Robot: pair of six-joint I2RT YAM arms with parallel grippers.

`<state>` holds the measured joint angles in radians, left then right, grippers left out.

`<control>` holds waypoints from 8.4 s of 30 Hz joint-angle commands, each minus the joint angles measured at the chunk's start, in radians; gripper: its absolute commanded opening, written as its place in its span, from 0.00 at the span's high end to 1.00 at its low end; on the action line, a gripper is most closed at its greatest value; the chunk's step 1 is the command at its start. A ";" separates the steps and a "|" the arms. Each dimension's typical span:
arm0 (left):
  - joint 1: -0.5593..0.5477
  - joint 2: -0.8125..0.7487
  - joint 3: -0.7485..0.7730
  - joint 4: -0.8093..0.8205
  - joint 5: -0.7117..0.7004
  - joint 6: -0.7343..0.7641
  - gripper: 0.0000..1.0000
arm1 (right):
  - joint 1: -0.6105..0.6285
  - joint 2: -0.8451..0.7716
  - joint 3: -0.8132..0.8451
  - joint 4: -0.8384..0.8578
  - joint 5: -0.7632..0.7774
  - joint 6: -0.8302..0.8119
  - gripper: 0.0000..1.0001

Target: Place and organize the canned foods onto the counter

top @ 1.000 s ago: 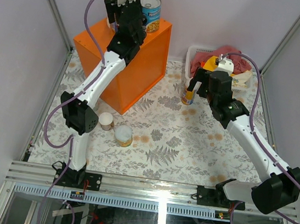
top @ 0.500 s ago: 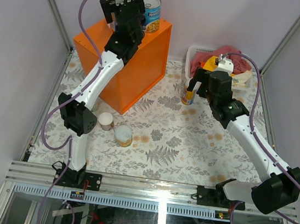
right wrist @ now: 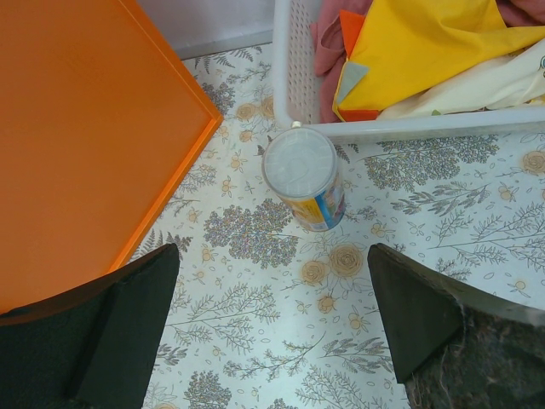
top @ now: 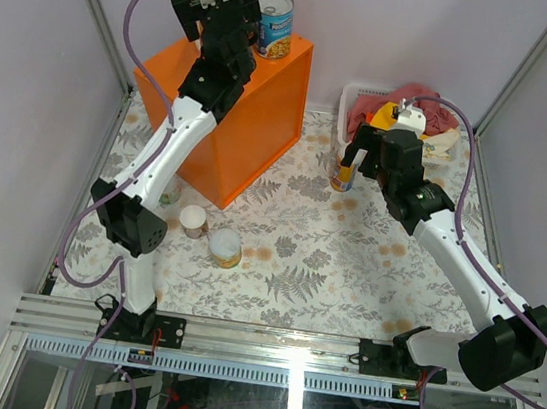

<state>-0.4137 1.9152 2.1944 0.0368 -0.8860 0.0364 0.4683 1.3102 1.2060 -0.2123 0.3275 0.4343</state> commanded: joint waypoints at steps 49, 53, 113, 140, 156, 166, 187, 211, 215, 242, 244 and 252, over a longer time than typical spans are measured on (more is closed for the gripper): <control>0.040 -0.231 -0.210 -0.337 0.448 -0.258 0.78 | -0.034 -0.038 -0.029 0.047 0.061 0.026 0.12; 0.071 -0.173 -0.142 -0.358 0.456 -0.277 0.81 | -0.035 -0.027 -0.028 0.061 0.058 0.025 0.12; 0.119 -0.142 -0.206 -0.222 0.609 -0.425 0.72 | -0.045 0.003 -0.027 -0.032 0.009 -0.026 0.06; -0.431 -0.746 -0.967 -0.087 0.523 -0.297 0.25 | -0.045 0.306 0.085 0.068 -0.003 -0.062 0.00; -0.533 -0.774 -1.127 -0.025 0.496 -0.265 0.25 | -0.045 0.501 0.240 0.092 0.011 -0.091 0.01; -0.544 -0.798 -1.218 0.009 0.489 -0.252 0.25 | -0.046 0.559 0.275 0.108 0.007 -0.100 0.12; -0.544 -0.867 -1.439 0.146 0.477 -0.271 0.23 | 0.084 0.324 0.157 -0.017 0.004 -0.056 0.82; -0.631 -1.029 -1.798 0.381 0.287 -0.305 0.23 | 0.376 0.270 0.013 0.004 0.108 0.098 0.62; -0.645 -1.023 -1.813 0.391 0.266 -0.310 0.23 | 0.385 0.271 -0.002 0.011 0.101 0.098 0.49; -0.695 -0.948 -1.821 0.479 0.271 -0.307 0.21 | 0.395 0.192 0.044 -0.062 0.171 0.095 0.06; -0.698 -0.924 -1.826 0.510 0.273 -0.292 0.21 | 0.393 0.185 0.044 -0.065 0.185 0.102 0.05; -0.704 -0.796 -1.849 0.711 0.310 -0.202 0.21 | 0.334 0.125 0.033 -0.078 0.178 0.124 0.04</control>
<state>-1.1069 1.0611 0.3592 0.5488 -0.5869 -0.2325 0.8391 1.5085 1.2076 -0.2977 0.4625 0.5343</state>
